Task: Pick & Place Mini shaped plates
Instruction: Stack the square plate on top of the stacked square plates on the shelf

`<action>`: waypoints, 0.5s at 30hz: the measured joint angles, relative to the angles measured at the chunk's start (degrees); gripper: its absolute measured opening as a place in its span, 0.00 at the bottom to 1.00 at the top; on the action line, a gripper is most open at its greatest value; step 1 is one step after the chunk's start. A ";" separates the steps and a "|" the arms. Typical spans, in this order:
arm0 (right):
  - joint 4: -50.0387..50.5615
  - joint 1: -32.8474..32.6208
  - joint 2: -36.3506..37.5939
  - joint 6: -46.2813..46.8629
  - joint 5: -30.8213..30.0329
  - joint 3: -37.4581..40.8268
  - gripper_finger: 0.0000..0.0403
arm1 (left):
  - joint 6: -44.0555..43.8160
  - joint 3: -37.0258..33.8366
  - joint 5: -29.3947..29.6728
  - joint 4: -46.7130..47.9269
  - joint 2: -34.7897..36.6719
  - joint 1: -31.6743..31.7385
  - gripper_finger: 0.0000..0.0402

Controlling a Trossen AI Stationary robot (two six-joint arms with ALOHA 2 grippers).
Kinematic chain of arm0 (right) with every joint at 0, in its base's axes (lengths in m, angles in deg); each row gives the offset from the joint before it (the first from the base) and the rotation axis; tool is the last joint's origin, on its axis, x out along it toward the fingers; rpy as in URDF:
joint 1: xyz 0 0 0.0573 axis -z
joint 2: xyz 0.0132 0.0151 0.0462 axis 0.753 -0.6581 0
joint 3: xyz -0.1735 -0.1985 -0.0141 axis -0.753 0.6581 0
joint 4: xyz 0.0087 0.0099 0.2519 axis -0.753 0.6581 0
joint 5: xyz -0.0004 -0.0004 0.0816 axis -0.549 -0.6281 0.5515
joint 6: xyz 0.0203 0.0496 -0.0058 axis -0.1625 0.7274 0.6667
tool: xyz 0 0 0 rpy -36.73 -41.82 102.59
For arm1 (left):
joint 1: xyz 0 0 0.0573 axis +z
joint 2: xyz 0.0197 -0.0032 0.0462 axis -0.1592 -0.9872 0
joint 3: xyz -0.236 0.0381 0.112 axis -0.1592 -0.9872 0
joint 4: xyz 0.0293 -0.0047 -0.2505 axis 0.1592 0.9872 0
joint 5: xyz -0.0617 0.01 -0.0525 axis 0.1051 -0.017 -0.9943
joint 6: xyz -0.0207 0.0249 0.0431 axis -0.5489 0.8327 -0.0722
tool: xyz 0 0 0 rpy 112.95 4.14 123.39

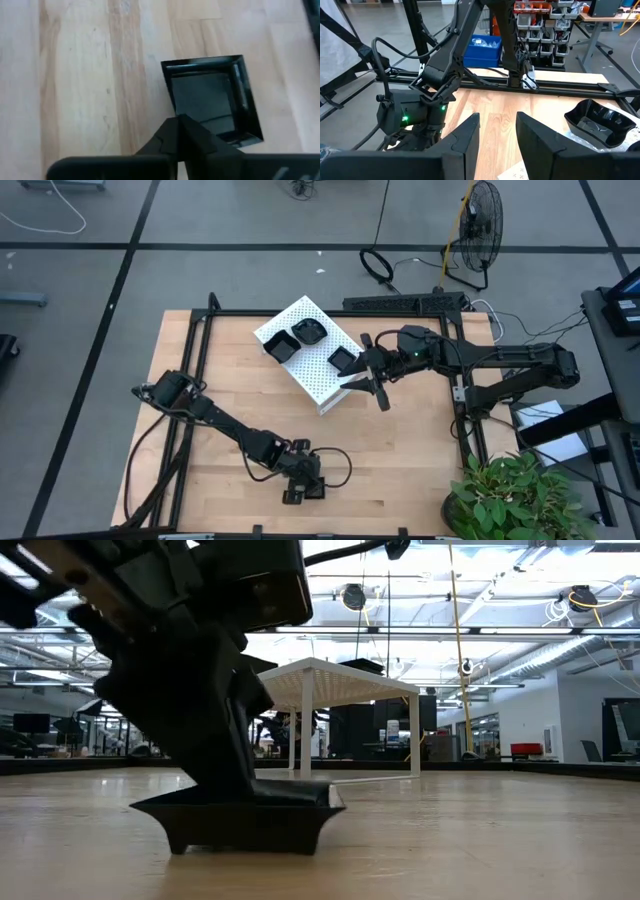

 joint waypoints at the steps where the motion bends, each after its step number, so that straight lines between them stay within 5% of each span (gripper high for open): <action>1: 0.00 0.00 0.00 0.00 0.00 0.00 0.29 | -0.39 0.00 -0.43 0.01 0.19 0.12 0.02; 8: 0.34 0.00 0.00 0.00 0.00 0.00 0.29 | -0.94 -0.13 2.60 3.53 6.10 -0.47 0.01; 15: 0.63 0.00 0.00 0.00 0.00 0.00 0.29 | 2.94 -0.06 18.65 10.57 16.77 -1.92 0.01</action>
